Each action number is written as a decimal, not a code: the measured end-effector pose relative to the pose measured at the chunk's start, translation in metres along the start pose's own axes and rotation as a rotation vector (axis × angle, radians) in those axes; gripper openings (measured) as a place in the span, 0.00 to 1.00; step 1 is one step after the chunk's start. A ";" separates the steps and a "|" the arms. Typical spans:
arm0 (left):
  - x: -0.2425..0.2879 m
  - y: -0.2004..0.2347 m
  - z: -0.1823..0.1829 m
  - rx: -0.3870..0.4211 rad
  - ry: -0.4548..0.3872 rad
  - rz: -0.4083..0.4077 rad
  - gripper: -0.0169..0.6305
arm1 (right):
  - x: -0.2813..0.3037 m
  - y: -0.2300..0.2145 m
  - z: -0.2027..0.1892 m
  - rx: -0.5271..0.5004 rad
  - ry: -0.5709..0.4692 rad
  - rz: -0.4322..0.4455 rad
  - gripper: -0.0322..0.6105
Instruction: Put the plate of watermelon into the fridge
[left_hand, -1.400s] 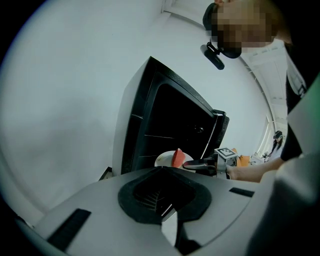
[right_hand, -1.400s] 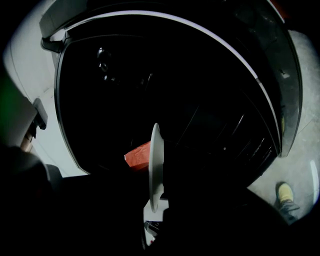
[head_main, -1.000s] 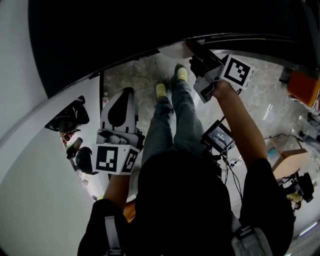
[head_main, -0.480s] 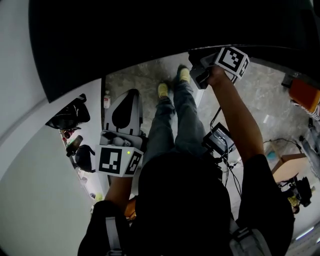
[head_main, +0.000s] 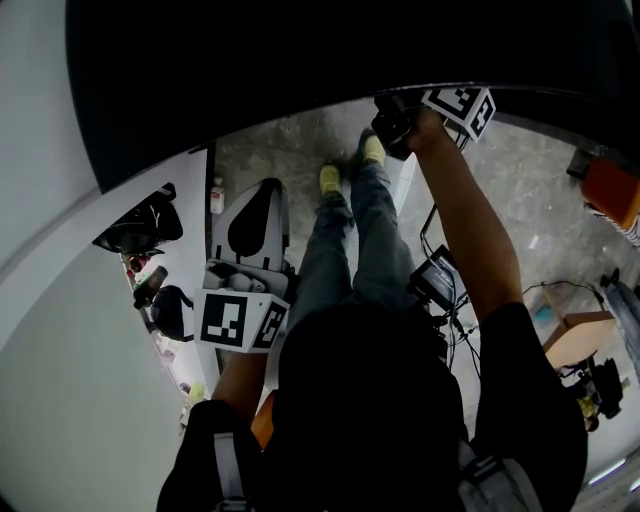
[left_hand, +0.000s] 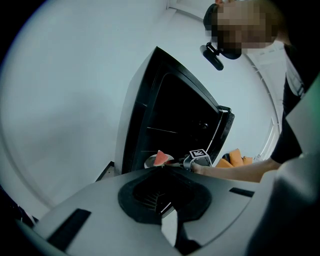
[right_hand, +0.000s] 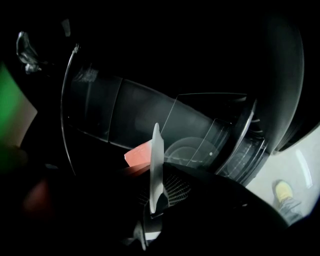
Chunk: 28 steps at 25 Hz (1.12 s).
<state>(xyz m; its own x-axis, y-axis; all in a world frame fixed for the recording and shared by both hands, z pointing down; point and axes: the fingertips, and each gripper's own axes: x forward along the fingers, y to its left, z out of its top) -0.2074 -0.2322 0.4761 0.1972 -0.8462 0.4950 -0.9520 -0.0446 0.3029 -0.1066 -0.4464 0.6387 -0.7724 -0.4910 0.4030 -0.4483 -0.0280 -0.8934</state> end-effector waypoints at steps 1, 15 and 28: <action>0.000 0.000 0.000 -0.001 -0.001 0.000 0.05 | 0.001 0.000 0.001 -0.004 -0.002 -0.009 0.10; -0.002 0.000 0.007 0.010 -0.010 -0.007 0.05 | 0.003 0.003 -0.005 -0.331 0.126 -0.091 0.36; 0.000 -0.002 0.012 0.037 -0.006 -0.027 0.05 | -0.015 -0.007 -0.032 -0.842 0.337 -0.184 0.50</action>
<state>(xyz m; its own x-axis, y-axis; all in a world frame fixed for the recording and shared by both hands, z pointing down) -0.2079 -0.2380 0.4656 0.2218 -0.8478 0.4817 -0.9543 -0.0874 0.2857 -0.1065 -0.4109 0.6449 -0.6876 -0.2583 0.6785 -0.6540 0.6263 -0.4243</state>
